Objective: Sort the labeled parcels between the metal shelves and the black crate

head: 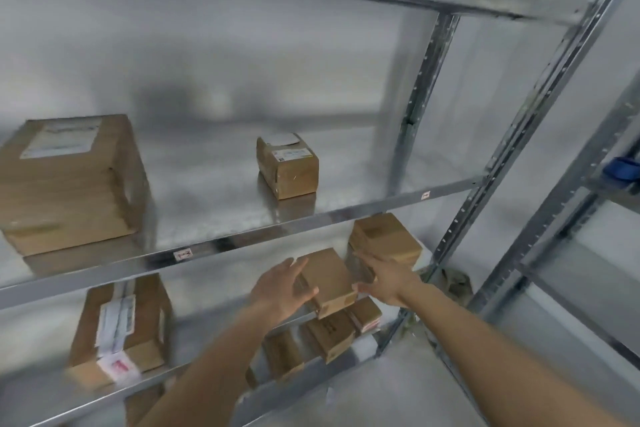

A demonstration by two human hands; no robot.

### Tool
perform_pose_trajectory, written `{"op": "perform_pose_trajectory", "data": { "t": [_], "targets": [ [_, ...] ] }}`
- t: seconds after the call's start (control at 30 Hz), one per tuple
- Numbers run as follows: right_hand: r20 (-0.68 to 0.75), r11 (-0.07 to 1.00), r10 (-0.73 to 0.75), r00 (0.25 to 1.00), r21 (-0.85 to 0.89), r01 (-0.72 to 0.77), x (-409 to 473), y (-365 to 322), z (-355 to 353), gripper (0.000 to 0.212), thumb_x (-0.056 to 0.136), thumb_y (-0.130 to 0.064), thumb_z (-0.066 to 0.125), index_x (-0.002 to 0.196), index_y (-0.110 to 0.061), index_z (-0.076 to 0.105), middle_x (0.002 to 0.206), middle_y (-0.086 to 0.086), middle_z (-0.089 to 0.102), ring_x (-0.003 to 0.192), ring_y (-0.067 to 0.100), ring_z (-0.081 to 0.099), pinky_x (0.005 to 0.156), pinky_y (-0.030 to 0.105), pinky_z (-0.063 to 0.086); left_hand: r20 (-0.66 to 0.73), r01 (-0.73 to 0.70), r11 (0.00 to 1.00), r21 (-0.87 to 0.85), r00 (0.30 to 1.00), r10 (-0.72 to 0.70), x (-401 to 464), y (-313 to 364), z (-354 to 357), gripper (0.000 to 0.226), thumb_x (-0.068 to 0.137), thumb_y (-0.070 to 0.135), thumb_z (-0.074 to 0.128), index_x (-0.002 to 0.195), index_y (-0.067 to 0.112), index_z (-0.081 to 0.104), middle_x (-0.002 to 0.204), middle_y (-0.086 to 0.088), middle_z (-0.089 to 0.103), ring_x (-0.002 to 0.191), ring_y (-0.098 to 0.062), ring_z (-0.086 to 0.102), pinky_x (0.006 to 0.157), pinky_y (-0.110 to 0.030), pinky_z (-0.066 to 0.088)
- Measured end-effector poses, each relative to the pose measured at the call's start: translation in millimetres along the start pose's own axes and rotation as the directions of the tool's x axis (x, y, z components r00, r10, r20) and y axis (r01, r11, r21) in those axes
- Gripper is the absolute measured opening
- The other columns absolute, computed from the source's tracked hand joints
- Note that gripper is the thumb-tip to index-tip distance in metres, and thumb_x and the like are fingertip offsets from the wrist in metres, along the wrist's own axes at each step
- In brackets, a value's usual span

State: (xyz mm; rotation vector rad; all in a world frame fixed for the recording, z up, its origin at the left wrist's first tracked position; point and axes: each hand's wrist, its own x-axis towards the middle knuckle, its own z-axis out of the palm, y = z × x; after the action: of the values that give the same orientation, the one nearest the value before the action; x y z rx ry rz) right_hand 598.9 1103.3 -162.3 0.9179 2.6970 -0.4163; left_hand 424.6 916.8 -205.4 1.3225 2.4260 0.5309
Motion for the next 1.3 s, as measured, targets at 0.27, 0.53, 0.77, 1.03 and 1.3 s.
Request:
{"op": "perform_pose_trajectory", "data": {
  "t": [0.27,0.53,0.77,1.03,1.3],
  "targets": [
    [0.156,0.98,-0.175,0.972,0.118,0.157,131.6,71.8,62.9,0.091,0.082,-0.088,0.041,0.158,-0.05,0.007,0.171,0.007,-0.014,0.157,0.035,0.014,0.12,0.054,0.033,0.104,0.289,0.949,-0.127,0.955,-0.277,74.5,2.0,92.9,0.079,0.09,0.059,0.059,0.155,0.042,0.018,0.163,0.009,0.02,0.145,-0.02,0.032,0.114,-0.037,0.032],
    [0.223,0.956,-0.247,0.943,0.217,0.199,202.8,101.3,115.5,0.089,0.09,-0.07,0.058,0.159,-0.049,0.005,0.17,-0.002,0.015,0.154,0.028,0.023,0.121,0.056,0.029,0.159,0.407,0.898,-0.164,0.91,-0.384,129.1,-5.0,165.6,0.086,0.088,0.055,0.063,0.154,0.047,0.008,0.163,0.0,0.02,0.136,-0.028,0.045,0.108,-0.042,0.043],
    [0.262,0.891,-0.314,0.913,0.413,0.188,222.9,105.1,133.7,0.091,0.096,-0.039,0.069,0.162,-0.042,0.007,0.166,-0.003,0.013,0.146,0.024,0.032,0.12,0.044,0.034,0.16,0.382,0.874,-0.301,0.924,-0.348,145.2,-19.6,197.3,0.094,0.086,0.036,0.074,0.153,0.046,0.009,0.156,0.001,0.021,0.123,-0.028,0.052,0.102,-0.041,0.048],
    [0.183,0.853,-0.232,0.955,0.51,0.11,213.4,96.8,137.6,0.11,0.085,-0.025,0.083,0.163,-0.036,0.006,0.16,0.0,0.027,0.144,0.024,0.036,0.118,0.047,0.038,0.045,0.404,0.707,-0.58,0.883,-0.467,137.1,-10.5,196.6,0.097,0.078,0.022,0.082,0.154,0.038,0.025,0.141,0.003,0.045,0.122,-0.023,0.051,0.101,-0.041,0.049],
    [0.058,0.81,-0.083,0.995,0.586,0.033,172.1,61.0,110.5,0.101,0.076,-0.053,0.084,0.156,-0.026,0.029,0.144,0.005,0.044,0.126,0.025,0.053,0.109,0.046,0.05,-0.011,0.348,0.603,-0.718,0.86,-0.51,100.8,0.5,149.9,0.106,0.064,0.041,0.087,0.151,0.039,0.026,0.131,0.007,0.046,0.114,-0.017,0.055,0.093,-0.039,0.056]
  ]
}}
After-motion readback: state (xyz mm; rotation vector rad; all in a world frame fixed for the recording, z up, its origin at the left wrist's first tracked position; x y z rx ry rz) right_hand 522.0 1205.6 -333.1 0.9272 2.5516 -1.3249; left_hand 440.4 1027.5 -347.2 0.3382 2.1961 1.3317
